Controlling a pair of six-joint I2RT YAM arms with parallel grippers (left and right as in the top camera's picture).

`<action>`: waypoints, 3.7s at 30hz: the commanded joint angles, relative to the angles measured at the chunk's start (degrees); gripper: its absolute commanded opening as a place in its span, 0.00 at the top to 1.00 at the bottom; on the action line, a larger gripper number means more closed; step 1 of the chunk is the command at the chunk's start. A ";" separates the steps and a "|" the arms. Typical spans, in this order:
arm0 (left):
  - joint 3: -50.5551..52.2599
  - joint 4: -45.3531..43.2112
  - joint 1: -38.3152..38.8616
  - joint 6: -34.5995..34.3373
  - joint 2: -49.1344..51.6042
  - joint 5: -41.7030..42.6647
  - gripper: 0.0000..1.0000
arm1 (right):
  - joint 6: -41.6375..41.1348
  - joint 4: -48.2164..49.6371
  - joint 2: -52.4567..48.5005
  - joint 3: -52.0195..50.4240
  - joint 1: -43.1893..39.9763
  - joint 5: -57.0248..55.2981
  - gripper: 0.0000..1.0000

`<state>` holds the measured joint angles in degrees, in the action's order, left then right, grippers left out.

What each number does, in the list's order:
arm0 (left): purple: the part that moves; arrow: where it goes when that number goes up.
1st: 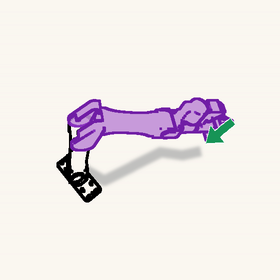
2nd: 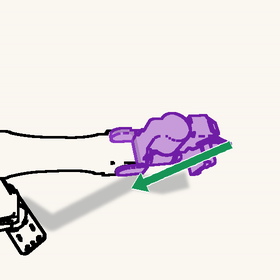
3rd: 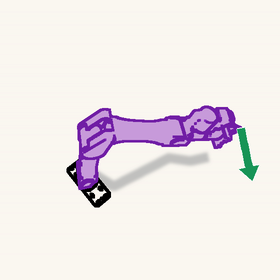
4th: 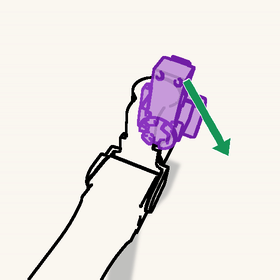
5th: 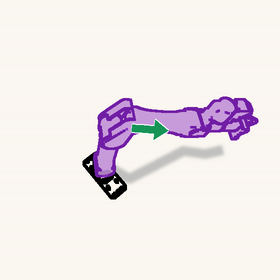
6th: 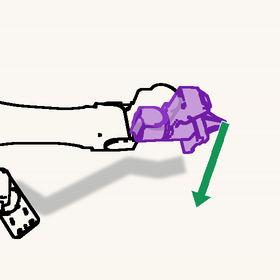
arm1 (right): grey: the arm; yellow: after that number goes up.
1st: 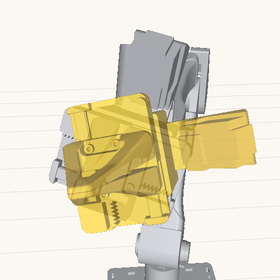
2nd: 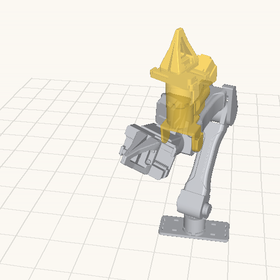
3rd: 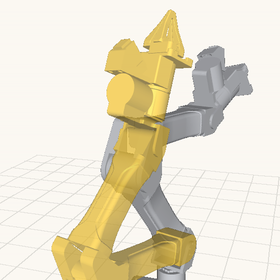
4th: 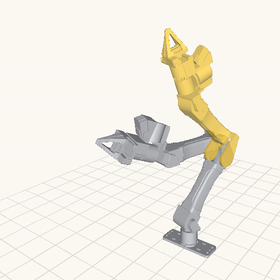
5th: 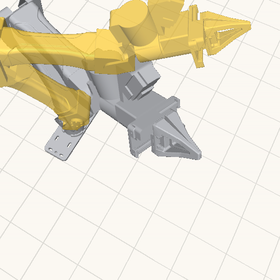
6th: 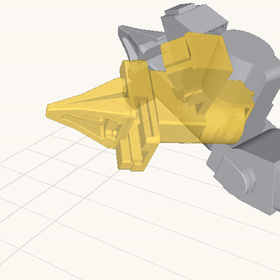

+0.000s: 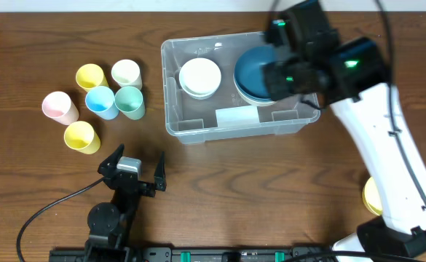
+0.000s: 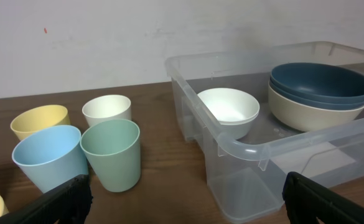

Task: Pack container
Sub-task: 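Move the right gripper back to the yellow cup at the right edge, then grasp the yellow cup rim with the right gripper and lift, then carry the yellow cup into the bin and place it in the grey bowl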

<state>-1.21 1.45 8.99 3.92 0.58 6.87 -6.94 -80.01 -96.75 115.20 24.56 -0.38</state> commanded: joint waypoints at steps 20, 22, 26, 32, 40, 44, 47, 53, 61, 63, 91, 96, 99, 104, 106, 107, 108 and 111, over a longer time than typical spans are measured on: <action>0.98 1.97 -0.35 0.52 -0.35 0.44 0.02 | -6.64 -17.25 24.26 -9.88 -26.99 -5.07 0.58; 0.98 1.95 -0.35 0.52 -0.35 0.44 0.02 | -8.13 -16.41 27.71 -15.93 -29.49 -5.64 0.57; 0.98 1.97 -0.35 0.55 -0.35 0.44 0.02 | -11.80 -10.34 33.79 -28.59 -33.68 -5.64 0.53; 0.98 1.97 -0.35 0.52 -0.35 0.44 0.02 | -18.93 3.17 38.03 -47.52 -38.21 -5.64 0.46; 0.98 1.97 -0.35 0.55 -0.35 0.44 0.02 | -23.28 20.13 33.14 -66.97 -43.08 -5.11 0.46; 0.98 1.95 -0.35 0.52 -0.35 0.44 0.02 | -23.26 23.96 29.66 -69.64 -45.44 -4.98 0.47; 0.98 1.97 -0.35 0.52 -0.35 0.44 0.02 | -23.26 25.38 27.26 -70.12 -47.52 -4.96 0.49; 0.98 1.97 -0.35 0.52 -0.35 0.44 0.02 | -22.95 28.70 24.72 -72.46 -52.09 -3.10 0.53; 0.98 1.95 -0.35 0.52 -0.35 0.44 0.02 | -18.25 38.23 24.20 -80.74 -53.75 0.48 0.65; 0.98 1.97 -0.35 0.52 -0.35 0.44 0.02 | -17.59 39.36 24.20 -81.53 -53.75 0.87 0.73; 0.98 1.95 -0.35 0.52 -0.35 0.44 0.02 | -1.05 18.62 22.47 -29.11 -42.49 11.06 0.99; 0.98 1.95 -0.35 0.52 -0.35 0.44 0.02 | -0.24 14.23 17.29 -12.24 -29.99 8.96 0.99; 0.98 1.97 -0.35 0.52 -0.35 0.44 0.02 | 0.07 15.02 13.57 -5.81 -21.40 8.96 0.99; 0.98 1.97 -0.35 0.55 -0.35 0.42 0.02 | 2.64 20.15 7.37 -1.60 -8.50 8.07 0.99; 0.98 1.95 -0.35 0.52 -0.35 0.44 0.02 | 3.78 23.54 4.57 -1.60 -3.74 7.41 0.99; 0.98 1.95 -0.35 0.55 -0.35 0.44 0.02 | 4.70 25.14 3.04 -1.60 -1.60 7.30 0.99; 0.98 1.97 -0.35 0.52 -0.35 0.44 0.02 | 5.66 26.71 1.33 -1.60 0.37 7.06 0.99; 0.98 1.97 -0.35 0.52 -0.35 0.44 0.02 | 8.41 30.53 -3.63 -1.60 5.07 5.66 0.99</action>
<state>-1.21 1.45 8.99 3.92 0.58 6.85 -3.01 -51.13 -96.49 112.68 25.69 7.42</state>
